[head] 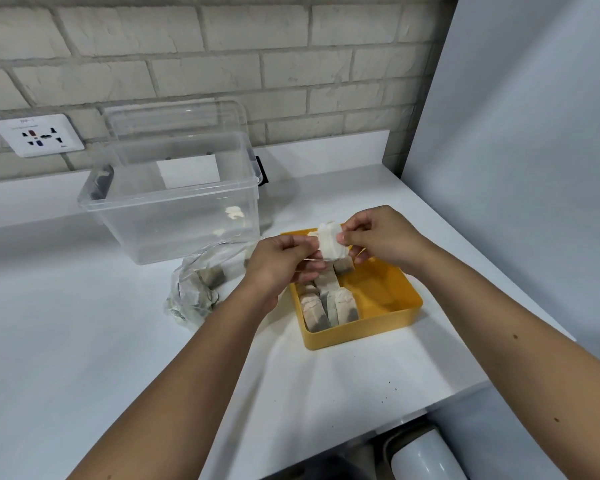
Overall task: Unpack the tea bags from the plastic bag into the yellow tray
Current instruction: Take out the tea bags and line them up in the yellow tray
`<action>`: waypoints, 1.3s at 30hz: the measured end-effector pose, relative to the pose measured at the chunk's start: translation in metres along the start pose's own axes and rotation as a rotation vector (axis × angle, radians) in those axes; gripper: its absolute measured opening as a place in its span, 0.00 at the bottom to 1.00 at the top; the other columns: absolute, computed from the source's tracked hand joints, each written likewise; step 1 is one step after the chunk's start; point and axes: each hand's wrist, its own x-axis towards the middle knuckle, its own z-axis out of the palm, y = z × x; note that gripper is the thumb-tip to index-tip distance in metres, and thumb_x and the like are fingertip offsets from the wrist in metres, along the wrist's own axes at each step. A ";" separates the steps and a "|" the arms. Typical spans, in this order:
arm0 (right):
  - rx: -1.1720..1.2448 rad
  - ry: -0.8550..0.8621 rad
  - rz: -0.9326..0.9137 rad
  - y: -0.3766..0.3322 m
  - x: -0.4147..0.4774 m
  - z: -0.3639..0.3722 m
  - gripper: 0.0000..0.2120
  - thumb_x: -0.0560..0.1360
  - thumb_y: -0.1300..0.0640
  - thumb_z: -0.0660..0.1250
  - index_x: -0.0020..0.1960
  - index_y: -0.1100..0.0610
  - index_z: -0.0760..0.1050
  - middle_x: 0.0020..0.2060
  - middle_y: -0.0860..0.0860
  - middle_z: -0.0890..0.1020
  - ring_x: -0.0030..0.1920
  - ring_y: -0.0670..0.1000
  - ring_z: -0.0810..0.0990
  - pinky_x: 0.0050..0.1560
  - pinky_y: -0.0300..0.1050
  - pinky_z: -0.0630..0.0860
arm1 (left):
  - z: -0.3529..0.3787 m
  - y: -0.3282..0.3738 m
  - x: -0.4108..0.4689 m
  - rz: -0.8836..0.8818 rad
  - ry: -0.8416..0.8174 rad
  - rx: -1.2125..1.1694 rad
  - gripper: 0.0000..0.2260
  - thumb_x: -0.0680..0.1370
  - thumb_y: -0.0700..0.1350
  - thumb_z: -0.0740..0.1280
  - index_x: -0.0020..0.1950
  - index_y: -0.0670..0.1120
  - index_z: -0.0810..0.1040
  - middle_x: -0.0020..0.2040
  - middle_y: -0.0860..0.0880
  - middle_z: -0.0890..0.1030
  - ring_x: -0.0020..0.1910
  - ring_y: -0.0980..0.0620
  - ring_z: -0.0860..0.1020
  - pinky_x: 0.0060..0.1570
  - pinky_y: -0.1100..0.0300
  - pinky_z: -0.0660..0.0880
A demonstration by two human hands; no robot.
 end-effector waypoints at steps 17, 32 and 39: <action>-0.571 0.126 0.175 0.061 0.036 0.042 0.07 0.78 0.59 0.63 0.47 0.60 0.80 0.47 0.56 0.82 0.46 0.56 0.79 0.42 0.44 0.72 | -0.023 -0.006 0.001 0.004 0.051 0.012 0.05 0.78 0.40 0.70 0.52 0.40 0.81 0.44 0.42 0.85 0.40 0.47 0.85 0.39 0.55 0.83; -0.265 0.122 -0.148 -0.001 0.002 0.054 0.06 0.75 0.52 0.71 0.49 0.54 0.79 0.41 0.50 0.83 0.40 0.51 0.81 0.43 0.47 0.79 | -0.090 0.002 -0.033 0.068 0.231 0.107 0.05 0.78 0.39 0.69 0.52 0.39 0.82 0.45 0.41 0.85 0.41 0.47 0.85 0.43 0.55 0.83; -0.048 -0.111 -0.233 -0.037 -0.005 0.105 0.03 0.73 0.60 0.73 0.43 0.53 0.84 0.31 0.43 0.82 0.33 0.44 0.81 0.41 0.43 0.81 | -0.135 0.003 -0.050 0.125 0.385 0.181 0.05 0.77 0.37 0.69 0.51 0.39 0.83 0.43 0.41 0.85 0.40 0.47 0.85 0.39 0.59 0.82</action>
